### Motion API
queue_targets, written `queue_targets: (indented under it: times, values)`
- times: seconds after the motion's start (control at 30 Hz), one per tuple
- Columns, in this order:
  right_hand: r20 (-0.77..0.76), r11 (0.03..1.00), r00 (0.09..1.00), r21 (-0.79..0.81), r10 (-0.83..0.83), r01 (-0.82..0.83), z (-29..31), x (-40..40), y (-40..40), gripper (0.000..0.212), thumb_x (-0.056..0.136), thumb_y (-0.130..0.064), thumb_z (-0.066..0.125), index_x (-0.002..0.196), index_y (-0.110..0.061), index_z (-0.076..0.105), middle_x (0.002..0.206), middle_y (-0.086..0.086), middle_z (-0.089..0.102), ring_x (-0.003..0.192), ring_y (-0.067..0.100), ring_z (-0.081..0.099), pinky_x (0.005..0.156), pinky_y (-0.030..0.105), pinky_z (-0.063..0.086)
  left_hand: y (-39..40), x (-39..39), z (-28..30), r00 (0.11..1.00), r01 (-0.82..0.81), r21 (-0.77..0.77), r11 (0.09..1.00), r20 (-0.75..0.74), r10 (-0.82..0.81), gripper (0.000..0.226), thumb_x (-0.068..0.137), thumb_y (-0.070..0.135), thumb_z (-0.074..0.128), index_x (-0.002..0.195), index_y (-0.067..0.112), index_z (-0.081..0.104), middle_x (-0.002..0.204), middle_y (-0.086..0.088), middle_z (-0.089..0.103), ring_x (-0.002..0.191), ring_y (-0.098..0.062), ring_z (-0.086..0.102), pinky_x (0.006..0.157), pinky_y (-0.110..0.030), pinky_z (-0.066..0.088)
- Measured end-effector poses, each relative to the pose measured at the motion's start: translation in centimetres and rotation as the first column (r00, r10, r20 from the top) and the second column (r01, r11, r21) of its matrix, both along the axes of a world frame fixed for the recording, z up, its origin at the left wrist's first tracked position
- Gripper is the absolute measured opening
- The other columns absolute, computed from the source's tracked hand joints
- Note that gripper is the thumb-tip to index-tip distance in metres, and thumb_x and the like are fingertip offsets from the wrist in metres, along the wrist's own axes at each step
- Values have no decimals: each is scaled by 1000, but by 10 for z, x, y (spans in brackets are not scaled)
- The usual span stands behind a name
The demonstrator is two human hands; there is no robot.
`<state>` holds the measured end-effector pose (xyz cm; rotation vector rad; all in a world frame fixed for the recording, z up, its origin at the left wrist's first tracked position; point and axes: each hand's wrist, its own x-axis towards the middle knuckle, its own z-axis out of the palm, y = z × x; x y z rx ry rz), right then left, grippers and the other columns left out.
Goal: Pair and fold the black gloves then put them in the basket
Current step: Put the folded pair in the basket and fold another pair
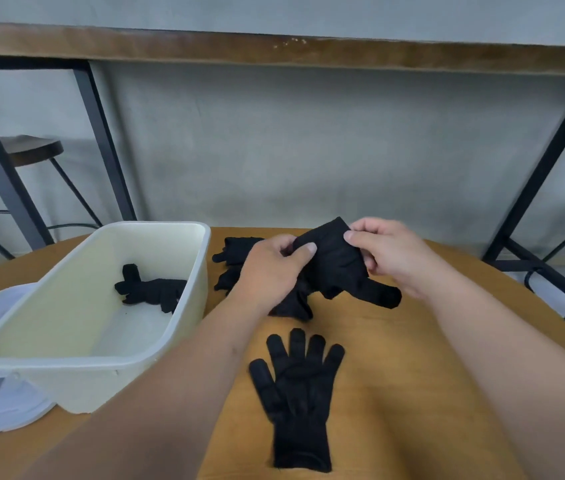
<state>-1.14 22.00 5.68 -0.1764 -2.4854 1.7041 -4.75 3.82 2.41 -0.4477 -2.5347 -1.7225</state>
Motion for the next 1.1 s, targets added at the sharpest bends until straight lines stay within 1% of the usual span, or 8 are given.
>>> queue_targets:
  times: [0.17,0.37,0.5,0.67,0.77,0.87,0.93,1.1]
  values:
    - [26,999,999,11,44,-45,16,33,9,13,94,-23,61,97,-14,71,47,-12,47,53,14,34,57,29,31,4,33,40,977,147,86,985,145,-158,24,96,35,58,91,16,72,40,18,49,41,0,45,42,-9,36]
    - [-13,995,998,75,67,-66,29,58,8,14,89,-28,68,102,-23,71,67,-13,61,50,7,44,57,21,34,-8,53,60,963,182,74,980,190,-193,24,97,32,54,90,15,70,76,8,68,39,1,44,45,-10,36]
    - [0,984,992,126,125,-124,32,68,-5,32,84,-37,74,114,-32,67,100,-11,70,59,-6,57,60,17,42,-12,58,70,934,200,124,972,276,-228,24,99,28,51,91,12,66,64,4,63,47,-8,38,51,-20,34]
    - [20,979,988,137,151,-152,19,74,-33,28,84,-41,73,109,-31,68,91,-14,70,71,-1,63,58,13,44,-11,61,73,921,181,141,973,322,-218,22,98,23,52,83,11,64,60,2,54,49,-9,42,50,-21,35]
    - [73,973,989,180,132,-144,3,74,-42,29,83,-33,75,110,-27,67,98,-12,69,88,5,66,71,19,50,-15,59,74,935,145,124,982,308,-177,23,98,26,52,82,14,64,61,4,51,50,-9,40,50,-21,34]
    - [163,930,984,346,66,-120,-15,71,-45,13,88,-29,69,96,-18,69,93,-2,72,77,13,63,72,31,53,-20,55,77,925,132,191,973,329,-190,23,97,26,53,81,14,63,60,4,49,49,-8,39,48,-20,32]
    - [204,909,979,403,19,-102,-23,69,-43,21,92,-31,63,98,-12,69,89,0,69,72,13,56,67,27,46,-25,52,78,926,105,205,973,337,-171,22,97,25,53,82,13,63,61,4,49,49,-9,39,47,-20,32]
    - [154,964,988,257,30,-69,-8,75,-31,12,91,-26,67,95,-17,73,91,4,74,81,19,68,71,32,54,-39,41,69,919,-64,229,971,393,-32,23,98,27,53,83,12,63,63,2,51,51,-9,42,49,-20,36]
